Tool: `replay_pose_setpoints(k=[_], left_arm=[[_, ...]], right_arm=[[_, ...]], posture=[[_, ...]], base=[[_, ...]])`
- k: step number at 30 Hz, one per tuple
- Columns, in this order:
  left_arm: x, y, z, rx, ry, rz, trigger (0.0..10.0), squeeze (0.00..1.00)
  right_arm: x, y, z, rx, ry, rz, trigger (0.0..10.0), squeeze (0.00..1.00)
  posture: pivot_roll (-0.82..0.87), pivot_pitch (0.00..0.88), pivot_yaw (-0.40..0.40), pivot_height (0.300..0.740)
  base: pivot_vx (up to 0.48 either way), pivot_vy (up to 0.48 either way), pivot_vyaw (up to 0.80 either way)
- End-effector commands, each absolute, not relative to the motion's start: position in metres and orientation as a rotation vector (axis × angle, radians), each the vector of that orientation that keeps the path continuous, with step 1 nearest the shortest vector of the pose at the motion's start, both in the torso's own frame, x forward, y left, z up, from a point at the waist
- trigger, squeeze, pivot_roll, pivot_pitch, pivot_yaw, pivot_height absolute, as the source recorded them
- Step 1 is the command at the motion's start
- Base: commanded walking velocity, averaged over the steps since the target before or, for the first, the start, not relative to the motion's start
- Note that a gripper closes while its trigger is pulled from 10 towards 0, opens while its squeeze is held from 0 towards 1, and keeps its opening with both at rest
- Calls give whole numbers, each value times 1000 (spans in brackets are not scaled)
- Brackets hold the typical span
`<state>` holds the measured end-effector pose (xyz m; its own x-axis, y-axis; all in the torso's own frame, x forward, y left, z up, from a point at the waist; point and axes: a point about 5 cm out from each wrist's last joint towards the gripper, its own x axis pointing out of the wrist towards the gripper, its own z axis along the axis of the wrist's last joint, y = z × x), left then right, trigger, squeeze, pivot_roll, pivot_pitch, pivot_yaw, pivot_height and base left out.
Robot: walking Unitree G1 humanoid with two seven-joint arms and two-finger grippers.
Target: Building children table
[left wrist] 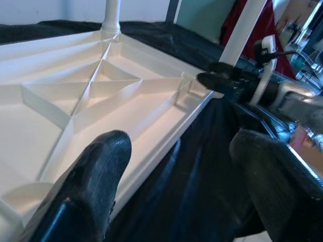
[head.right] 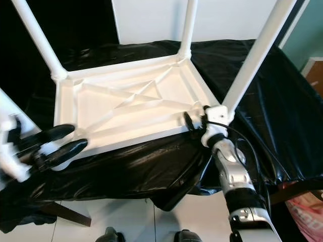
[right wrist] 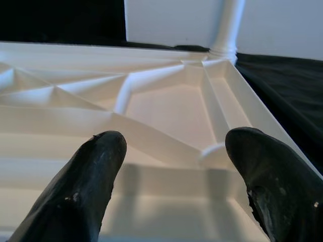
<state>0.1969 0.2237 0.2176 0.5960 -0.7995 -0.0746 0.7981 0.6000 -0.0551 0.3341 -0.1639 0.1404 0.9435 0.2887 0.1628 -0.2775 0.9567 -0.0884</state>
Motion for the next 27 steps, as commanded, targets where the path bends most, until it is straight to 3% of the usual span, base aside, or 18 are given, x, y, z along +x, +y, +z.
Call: replay_pose_setpoints(k=[1, 4, 7, 9, 16, 23, 24, 25, 27], left_arm=[[193, 223, 221, -17, 91, -952, 10000, 0], [184, 232, 219, -59, 102, -938, 10000, 0], [156, 278, 205, -137, 226, -793, 10000, 0], [156, 278, 205, -137, 226, -793, 10000, 0], [141, 314, 212, -95, 310, -625, 10000, 0], [142, 343, 212, -92, 308, -499, 10000, 0], [146, 360, 212, -87, 291, -424, 10000, 0], [146, 360, 212, -87, 291, -424, 10000, 0], [161, 394, 216, -70, 230, -262, 10000, 0]], right_arm=[[334, -163, 135, -60, -152, 294, 10000, 0], [337, -153, 135, -49, -154, 319, 10000, 0], [340, -134, 134, -45, -145, 379, 10000, 0], [340, -134, 134, -45, -145, 379, 10000, 0], [337, -135, 124, -48, -108, 374, 10000, 0], [336, -134, 121, -39, -105, 364, 10000, 0], [334, -133, 120, -35, -104, 361, 10000, 0], [334, -133, 120, -35, -104, 361, 10000, 0], [331, -132, 117, -32, -102, 362, 10000, 0]], posture=[[39, 118, -32, 740], [53, 120, -34, 740], [84, 125, -31, 740], [84, 125, -31, 740], [111, 128, -25, 740], [117, 121, -18, 740], [115, 120, -18, 740], [115, 120, -18, 740], [104, 114, -20, 740]], base=[[0, 0, 0], [0, 0, 0], [0, 0, 0], [0, 0, 0], [0, 0, 0], [0, 0, 0], [0, 0, 0], [0, 0, 0], [0, 0, 0]])
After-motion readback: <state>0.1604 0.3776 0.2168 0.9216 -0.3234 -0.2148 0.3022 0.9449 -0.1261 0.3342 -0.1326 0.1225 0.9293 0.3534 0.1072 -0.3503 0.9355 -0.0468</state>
